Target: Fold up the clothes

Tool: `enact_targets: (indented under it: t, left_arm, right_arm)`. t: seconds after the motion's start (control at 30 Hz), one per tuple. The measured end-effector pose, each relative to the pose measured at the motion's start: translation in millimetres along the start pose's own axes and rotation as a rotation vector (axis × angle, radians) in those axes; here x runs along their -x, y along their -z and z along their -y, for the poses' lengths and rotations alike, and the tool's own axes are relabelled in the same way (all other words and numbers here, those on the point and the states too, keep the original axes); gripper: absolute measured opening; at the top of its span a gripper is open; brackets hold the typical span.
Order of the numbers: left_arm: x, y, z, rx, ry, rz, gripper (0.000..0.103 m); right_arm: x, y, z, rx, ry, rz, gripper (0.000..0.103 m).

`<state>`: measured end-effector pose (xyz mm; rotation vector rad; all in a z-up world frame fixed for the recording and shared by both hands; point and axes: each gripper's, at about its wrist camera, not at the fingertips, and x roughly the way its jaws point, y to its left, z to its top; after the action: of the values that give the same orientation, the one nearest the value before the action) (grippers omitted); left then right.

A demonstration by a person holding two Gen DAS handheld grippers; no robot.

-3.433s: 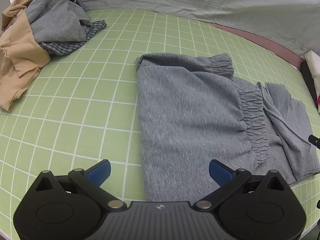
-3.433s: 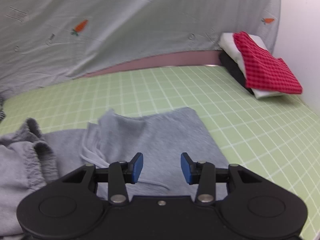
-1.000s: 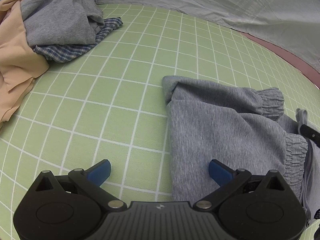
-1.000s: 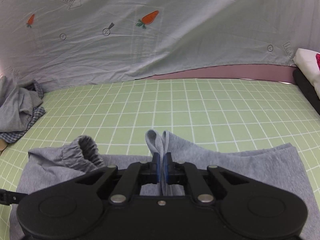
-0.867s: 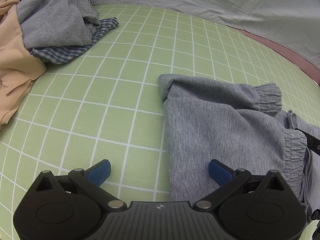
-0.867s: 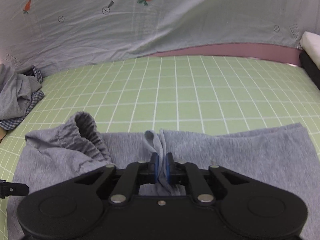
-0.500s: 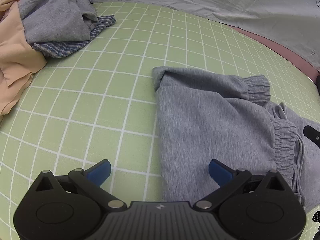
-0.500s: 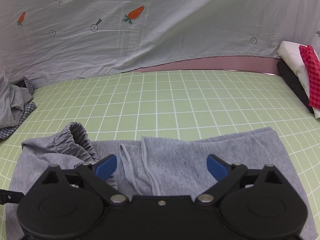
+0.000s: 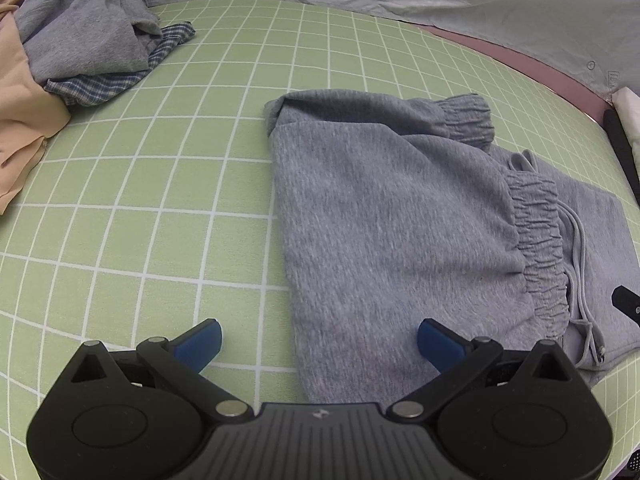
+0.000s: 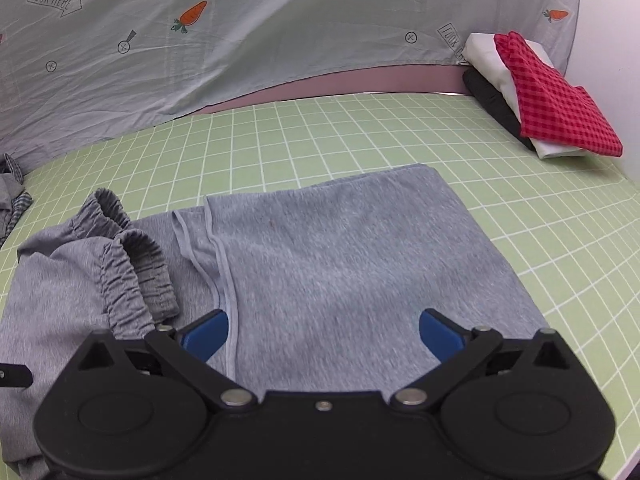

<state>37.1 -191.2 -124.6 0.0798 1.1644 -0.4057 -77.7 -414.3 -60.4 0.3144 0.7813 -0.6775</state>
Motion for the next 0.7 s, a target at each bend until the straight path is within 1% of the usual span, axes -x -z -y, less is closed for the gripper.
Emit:
enact_targets:
  t: [0.1, 0.17, 0.27, 0.3, 0.33, 0.37, 0.4, 0.43, 0.47, 0.5, 0.53, 0.57, 0.6, 0.63, 0.7]
  left_arm:
    - [-2.4, -0.5, 0.7, -0.004, 0.029, -0.003, 0.102]
    - [-4.0, -2.8, 0.7, -0.001, 0.035, -0.006, 0.101]
    - [-4.5, -8.7, 1.3, -0.008, 0.049, 0.011, 0.095]
    - [-5.5, -10.7, 1.3, -0.006, 0.055, 0.012, 0.092]
    - [-6.4, -12.8, 1.3, -0.003, 0.061, 0.013, 0.085]
    - [-6.9, -14.6, 1.5, 0.005, 0.065, 0.018, 0.083]
    - [-6.5, -15.6, 1.5, 0.016, 0.069, 0.03, 0.075]
    - [-6.6, -16.7, 1.4, 0.032, 0.08, 0.036, 0.062]
    - [-6.6, -17.8, 1.3, 0.049, 0.092, 0.042, 0.051]
    - [-6.7, -18.9, 1.1, 0.065, 0.103, 0.048, 0.029]
    - [-3.6, -20.5, 3.8, 0.079, 0.101, 0.059, 0.017]
    - [-0.4, -22.2, 6.5, 0.093, 0.098, 0.071, 0.016]
    - [2.7, -23.8, 9.1, 0.106, 0.095, 0.082, 0.012]
    - [5.8, -25.4, 11.8, 0.12, 0.092, 0.094, 0.011]
    - [21.9, -27.7, 26.9, 0.147, 0.121, 0.147, 0.01]
  right_arm:
    - [8.7, 3.9, 0.7, 0.004, 0.017, 0.001, 0.103]
    - [14.3, 5.2, 2.0, 0.003, 0.03, 0.001, 0.103]
    - [23.7, 5.4, 6.5, -0.009, 0.041, 0.008, 0.103]
    - [26.7, 5.4, 8.7, -0.016, 0.044, 0.014, 0.103]
    - [28.8, 5.4, 11.3, -0.024, 0.046, 0.018, 0.103]
    - [29.8, 5.6, 14.7, -0.03, 0.047, 0.021, 0.103]
    - [30.3, 5.9, 18.6, -0.037, 0.047, 0.024, 0.103]
    - [29.6, 6.2, 22.9, -0.041, 0.046, 0.023, 0.103]
    - [27.4, 6.4, 27.6, -0.043, 0.043, 0.02, 0.103]
    - [24.5, 6.0, 32.2, -0.041, 0.041, 0.017, 0.103]
    - [21.3, 5.3, 37.2, -0.036, 0.036, 0.014, 0.103]
    - [17.9, 4.1, 43.7, -0.028, 0.028, 0.012, 0.103]
    - [14.8, 2.7, 50.3, -0.018, 0.022, 0.01, 0.103]
    - [12.5, 0.8, 57.8, -0.008, 0.021, 0.009, 0.103]
    - [8.1, -3.8, 76.2, 0.009, 0.022, 0.01, 0.103]
